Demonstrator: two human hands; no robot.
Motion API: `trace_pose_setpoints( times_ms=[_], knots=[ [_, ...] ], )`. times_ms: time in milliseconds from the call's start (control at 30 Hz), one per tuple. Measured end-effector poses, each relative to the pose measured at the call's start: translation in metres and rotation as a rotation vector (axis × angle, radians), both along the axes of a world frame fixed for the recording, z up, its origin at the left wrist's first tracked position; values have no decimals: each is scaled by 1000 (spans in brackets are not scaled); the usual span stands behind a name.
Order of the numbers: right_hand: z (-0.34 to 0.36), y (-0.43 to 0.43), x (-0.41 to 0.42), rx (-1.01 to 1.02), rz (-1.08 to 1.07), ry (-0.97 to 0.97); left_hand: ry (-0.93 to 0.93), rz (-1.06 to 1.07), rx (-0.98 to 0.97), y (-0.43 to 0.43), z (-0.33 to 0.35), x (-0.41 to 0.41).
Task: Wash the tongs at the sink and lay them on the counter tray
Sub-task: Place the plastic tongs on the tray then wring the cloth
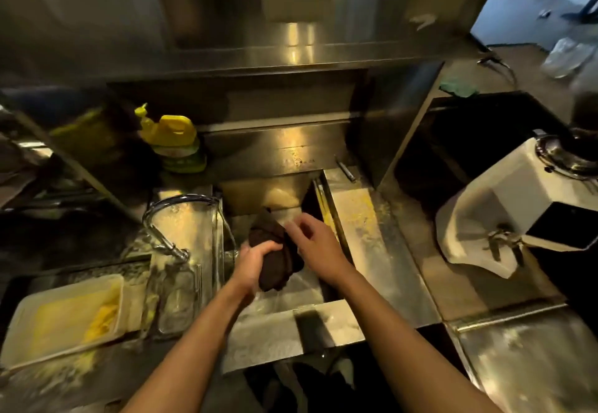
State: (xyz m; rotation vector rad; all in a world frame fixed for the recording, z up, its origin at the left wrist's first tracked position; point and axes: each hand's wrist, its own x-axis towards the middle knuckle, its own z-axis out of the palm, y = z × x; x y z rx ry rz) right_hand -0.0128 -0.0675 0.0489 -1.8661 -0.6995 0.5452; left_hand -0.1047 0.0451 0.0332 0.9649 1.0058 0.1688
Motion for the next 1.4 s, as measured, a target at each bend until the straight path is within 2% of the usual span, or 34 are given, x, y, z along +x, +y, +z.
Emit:
trace_pose_setpoints(
  times_ms=[100,267,367,467,533,700,833,967,1133,1267,1400],
  knots=[
    [-13,14,-4,-74,78,-48,35,37,-3,8,-6,-5],
    [-32,32,-9,-169,327,-122,6,-55,2,19,-15,-20],
    [-38,43,-9,-200,483,-172,-14,106,33,31,-20,-18],
    [-42,58,-4,-263,523,-260,116,250,130,47,-31,-12],
    [-50,71,-8,-286,509,-274,140,292,126,52,-34,-13],
    [-71,102,-24,-317,551,-313,100,377,70,54,-39,-24],
    [-76,107,-27,-365,668,-475,52,312,104,55,-38,-49],
    [-85,122,-40,-385,598,-473,99,293,174,71,-51,-72],
    [-107,155,-58,-324,472,-304,197,229,270,95,-65,-86],
    [-113,182,-53,-460,426,-312,182,279,298,132,-77,-98],
    [-118,211,-48,-559,483,-371,153,318,392,164,-92,-106]
  ],
)
